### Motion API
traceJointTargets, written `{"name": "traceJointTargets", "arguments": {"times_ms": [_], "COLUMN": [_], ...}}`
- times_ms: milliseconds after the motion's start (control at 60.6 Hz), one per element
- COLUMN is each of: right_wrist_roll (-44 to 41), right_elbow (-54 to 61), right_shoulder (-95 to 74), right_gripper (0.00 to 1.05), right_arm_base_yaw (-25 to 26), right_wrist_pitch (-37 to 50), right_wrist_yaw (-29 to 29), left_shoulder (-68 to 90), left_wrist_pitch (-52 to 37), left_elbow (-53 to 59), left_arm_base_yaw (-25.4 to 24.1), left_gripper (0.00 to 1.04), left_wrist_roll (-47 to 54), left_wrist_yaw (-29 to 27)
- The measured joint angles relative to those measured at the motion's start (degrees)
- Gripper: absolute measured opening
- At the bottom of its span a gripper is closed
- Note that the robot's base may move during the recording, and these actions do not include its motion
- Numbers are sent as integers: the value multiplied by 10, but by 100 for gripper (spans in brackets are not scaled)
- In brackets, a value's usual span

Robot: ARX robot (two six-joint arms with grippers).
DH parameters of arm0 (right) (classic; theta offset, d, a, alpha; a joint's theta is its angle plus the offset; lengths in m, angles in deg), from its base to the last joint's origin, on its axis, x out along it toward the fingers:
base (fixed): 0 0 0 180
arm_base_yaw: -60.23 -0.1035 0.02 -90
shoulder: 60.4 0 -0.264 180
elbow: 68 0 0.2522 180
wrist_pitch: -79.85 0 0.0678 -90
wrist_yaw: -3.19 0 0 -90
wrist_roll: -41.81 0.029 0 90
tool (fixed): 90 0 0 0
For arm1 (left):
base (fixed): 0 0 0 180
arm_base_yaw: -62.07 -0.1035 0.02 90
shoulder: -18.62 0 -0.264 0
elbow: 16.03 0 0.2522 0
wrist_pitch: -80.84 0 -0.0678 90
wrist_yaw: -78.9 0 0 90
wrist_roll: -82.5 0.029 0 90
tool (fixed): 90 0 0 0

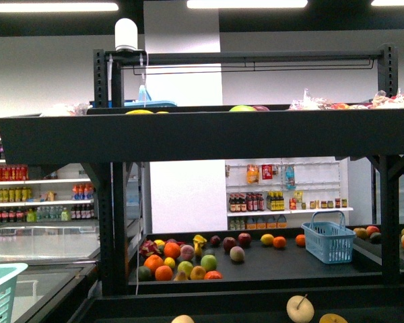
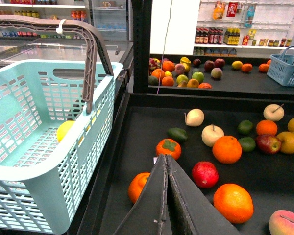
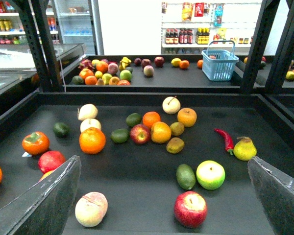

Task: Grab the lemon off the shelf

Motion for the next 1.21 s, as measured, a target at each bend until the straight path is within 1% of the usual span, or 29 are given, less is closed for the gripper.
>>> {"name": "traceJointTargets", "arguments": {"times_ms": [380, 479, 578, 611, 743, 776, 858, 875, 974, 991, 1057, 1090, 1139, 1205], "right_wrist_roll": [0, 0, 0, 0, 0, 0, 0, 0, 0, 0, 0, 0, 0, 0], "right_elbow": [0, 0, 0, 0, 0, 0, 0, 0, 0, 0, 0, 0, 0, 0], "right_shoulder": [0, 0, 0, 0, 0, 0, 0, 0, 0, 0, 0, 0, 0, 0], "right_gripper": [102, 102, 102, 102, 102, 102, 102, 102, 102, 102, 102, 102, 102, 102], "right_arm_base_yaw": [0, 0, 0, 0, 0, 0, 0, 0, 0, 0, 0, 0, 0, 0], "right_wrist_pitch": [0, 0, 0, 0, 0, 0, 0, 0, 0, 0, 0, 0, 0, 0], "right_wrist_yaw": [0, 0, 1, 0, 0, 0, 1, 1, 0, 0, 0, 0, 0, 0], "left_shoulder": [-64, -146, -162, -163, -164, -164, -164, -164, -164, -164, -164, -164, -164, -164], "left_wrist_pitch": [27, 120, 127, 127, 128, 128, 128, 128, 128, 128, 128, 128, 128, 128], "left_elbow": [31, 31, 31, 31, 31, 31, 31, 31, 31, 31, 31, 31, 31, 31], "left_arm_base_yaw": [0, 0, 0, 0, 0, 0, 0, 0, 0, 0, 0, 0, 0, 0], "left_gripper": [3, 3, 3, 4, 32, 38, 57, 59, 80, 82, 96, 99, 96, 97], "left_wrist_roll": [0, 0, 0, 0, 0, 0, 0, 0, 0, 0, 0, 1, 1, 1], "left_wrist_yaw": [1, 0, 0, 0, 0, 0, 0, 0, 0, 0, 0, 0, 0, 0]}}
